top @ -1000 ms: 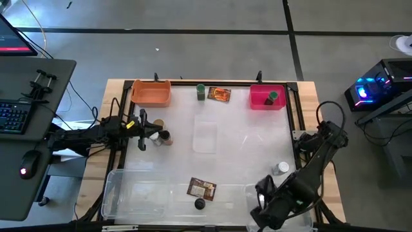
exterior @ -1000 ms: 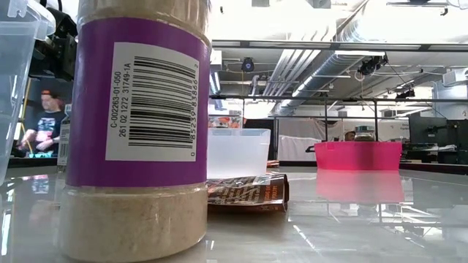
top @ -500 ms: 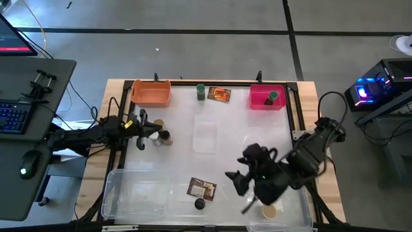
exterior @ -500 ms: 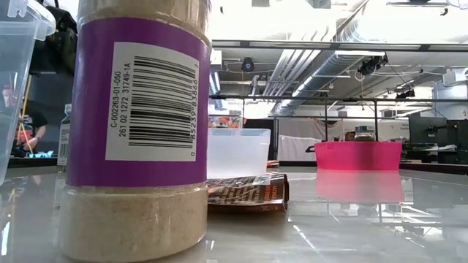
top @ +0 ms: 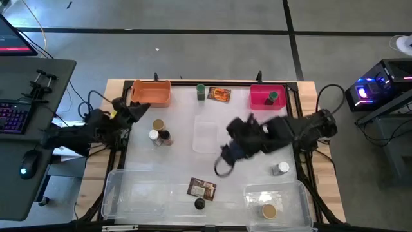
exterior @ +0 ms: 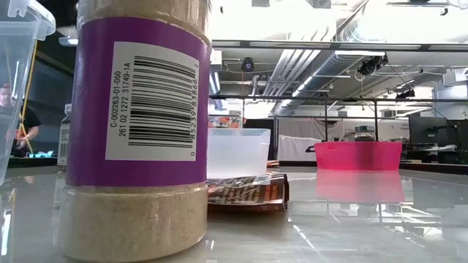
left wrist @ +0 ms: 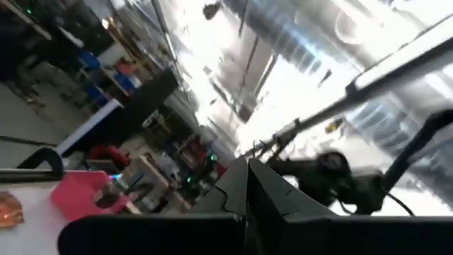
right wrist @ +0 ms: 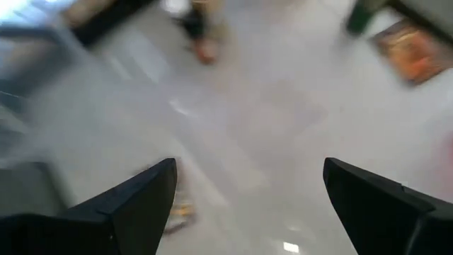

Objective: Sort spices by type
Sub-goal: Put the green seasoning bottle into the red bin

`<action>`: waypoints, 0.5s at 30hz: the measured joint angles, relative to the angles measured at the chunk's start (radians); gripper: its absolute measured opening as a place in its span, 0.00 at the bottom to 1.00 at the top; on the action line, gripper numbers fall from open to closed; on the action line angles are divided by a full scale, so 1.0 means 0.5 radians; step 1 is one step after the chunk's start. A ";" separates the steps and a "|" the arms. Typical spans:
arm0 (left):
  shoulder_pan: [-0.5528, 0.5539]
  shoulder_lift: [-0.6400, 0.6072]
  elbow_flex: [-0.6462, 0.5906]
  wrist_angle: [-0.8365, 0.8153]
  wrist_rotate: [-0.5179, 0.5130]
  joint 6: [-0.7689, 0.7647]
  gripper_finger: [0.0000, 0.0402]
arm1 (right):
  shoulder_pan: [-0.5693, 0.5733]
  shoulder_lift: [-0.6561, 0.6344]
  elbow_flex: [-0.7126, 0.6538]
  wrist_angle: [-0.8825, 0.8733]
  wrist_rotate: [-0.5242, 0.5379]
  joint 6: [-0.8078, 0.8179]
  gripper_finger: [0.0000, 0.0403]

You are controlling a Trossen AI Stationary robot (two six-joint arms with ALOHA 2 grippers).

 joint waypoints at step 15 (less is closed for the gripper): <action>0.764 2.050 2.051 -1.832 0.559 1.013 0.04 | -1.083 -0.008 -0.275 0.314 -1.347 -1.734 0.87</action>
